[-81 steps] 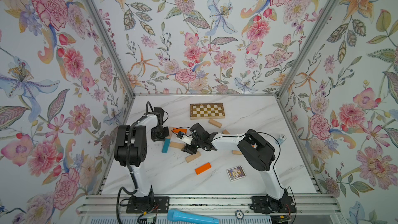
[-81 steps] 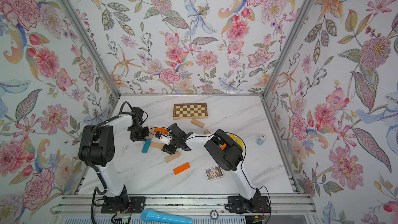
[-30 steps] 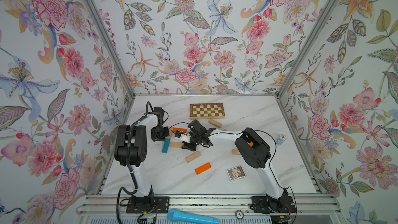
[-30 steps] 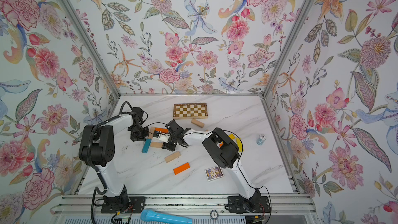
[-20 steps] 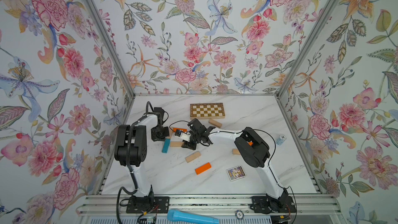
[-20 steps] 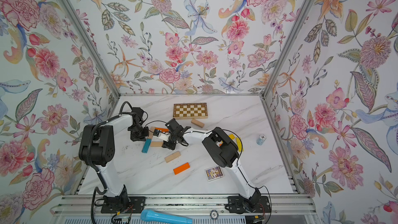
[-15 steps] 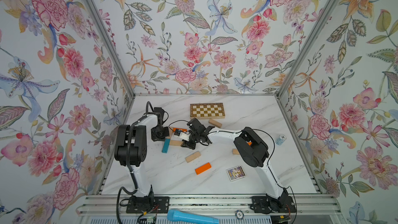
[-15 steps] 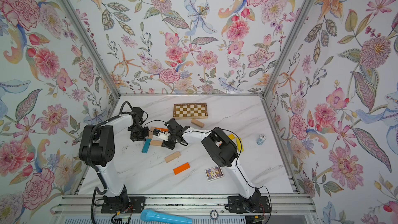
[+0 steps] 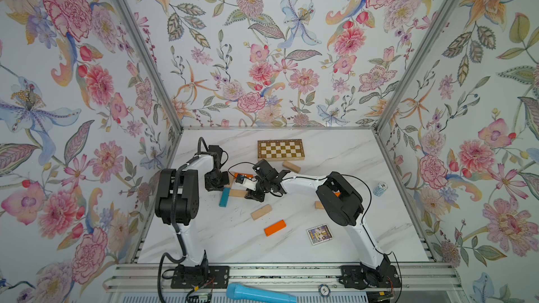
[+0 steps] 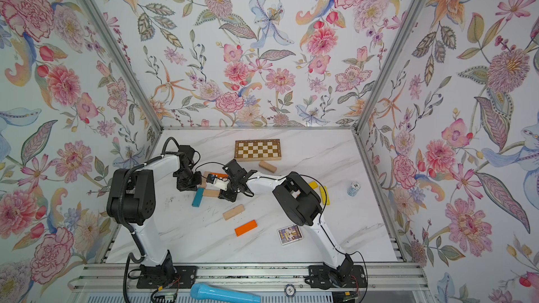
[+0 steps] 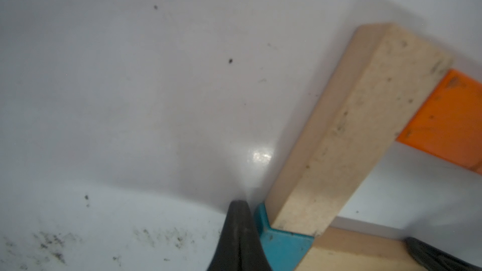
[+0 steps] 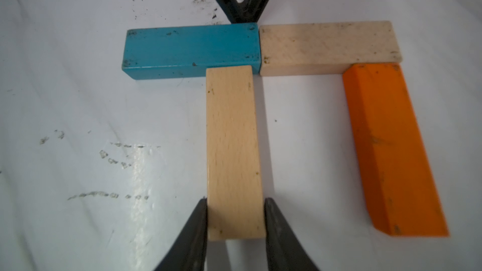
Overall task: Assemble the number 6 with building blocks
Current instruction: Assemble the building block at the center of the board.
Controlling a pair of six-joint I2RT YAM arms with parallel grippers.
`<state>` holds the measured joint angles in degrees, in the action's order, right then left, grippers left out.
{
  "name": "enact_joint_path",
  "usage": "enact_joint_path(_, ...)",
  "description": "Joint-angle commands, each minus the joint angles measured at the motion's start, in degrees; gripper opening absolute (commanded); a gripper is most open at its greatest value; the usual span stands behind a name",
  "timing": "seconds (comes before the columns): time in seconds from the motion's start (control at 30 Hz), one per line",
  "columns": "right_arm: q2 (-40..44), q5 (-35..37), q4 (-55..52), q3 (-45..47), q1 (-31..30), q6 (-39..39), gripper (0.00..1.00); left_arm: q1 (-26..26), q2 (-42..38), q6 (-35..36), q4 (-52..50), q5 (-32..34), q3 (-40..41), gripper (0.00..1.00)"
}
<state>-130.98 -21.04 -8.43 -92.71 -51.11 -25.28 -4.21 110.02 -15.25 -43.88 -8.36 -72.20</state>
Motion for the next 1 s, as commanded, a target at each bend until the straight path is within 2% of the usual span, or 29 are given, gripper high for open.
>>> enact_joint_path(0.0, -2.05, 0.45, -3.44, -1.42, 0.14, 0.14, 0.38, -0.47, 3.98, 0.93, -2.36, 1.63, 1.61, 0.00)
enact_joint_path(0.37, 0.26, 0.81, -2.48, 0.20, 0.56, 0.88, 0.53, -0.53, 4.14, 0.95, -2.39, 1.69, 1.54, 0.00)
enact_joint_path(0.97, 9.56, 0.82, 12.92, 12.09, 1.07, 10.04, 0.55, -0.54, 3.78, 0.83, -2.44, 2.12, 1.45, 0.00)
